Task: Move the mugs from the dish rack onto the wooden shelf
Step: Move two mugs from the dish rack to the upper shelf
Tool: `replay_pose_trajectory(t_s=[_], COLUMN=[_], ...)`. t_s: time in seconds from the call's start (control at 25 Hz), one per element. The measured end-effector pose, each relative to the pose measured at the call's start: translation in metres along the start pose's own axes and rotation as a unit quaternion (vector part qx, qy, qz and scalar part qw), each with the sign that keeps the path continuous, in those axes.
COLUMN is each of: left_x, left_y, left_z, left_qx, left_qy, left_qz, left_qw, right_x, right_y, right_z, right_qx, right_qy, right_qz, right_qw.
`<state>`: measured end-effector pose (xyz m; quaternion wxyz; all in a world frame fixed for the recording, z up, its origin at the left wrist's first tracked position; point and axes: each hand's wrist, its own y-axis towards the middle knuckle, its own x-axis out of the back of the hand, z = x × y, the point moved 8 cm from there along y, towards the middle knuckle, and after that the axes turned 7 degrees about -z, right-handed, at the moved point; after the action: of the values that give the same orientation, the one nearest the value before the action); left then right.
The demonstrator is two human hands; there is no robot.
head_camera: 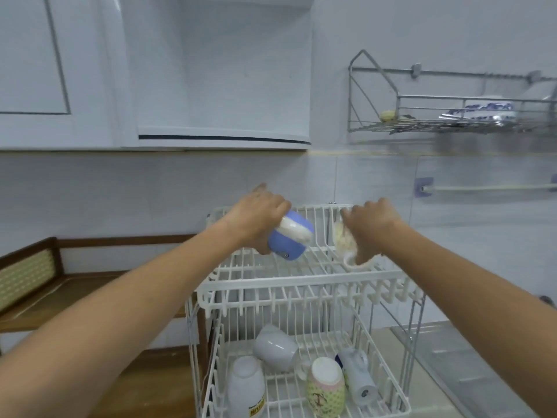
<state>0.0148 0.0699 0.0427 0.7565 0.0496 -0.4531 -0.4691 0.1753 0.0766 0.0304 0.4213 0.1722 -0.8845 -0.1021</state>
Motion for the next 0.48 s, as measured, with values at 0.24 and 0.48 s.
replay_pose_trajectory(t_s=[0.24,0.48], left_x=[0.081,0.025], left_y=[-0.133,-0.286], left_z=[0.058,0.094], left_qx=[0.298,0.534], left_qy=[-0.326,-0.544], left_qz=[-0.235,-0.245], left_qw=[0.866,0.599], right_x=[0.05,0.147], right_y=[-0.051,-0.101], right_z=[-0.017,0.103], right_qx=[-0.17,-0.011], right_qy=[0.562,0.821], right_qz=[-0.15,-0.121], right_qw=[0.796,0.558])
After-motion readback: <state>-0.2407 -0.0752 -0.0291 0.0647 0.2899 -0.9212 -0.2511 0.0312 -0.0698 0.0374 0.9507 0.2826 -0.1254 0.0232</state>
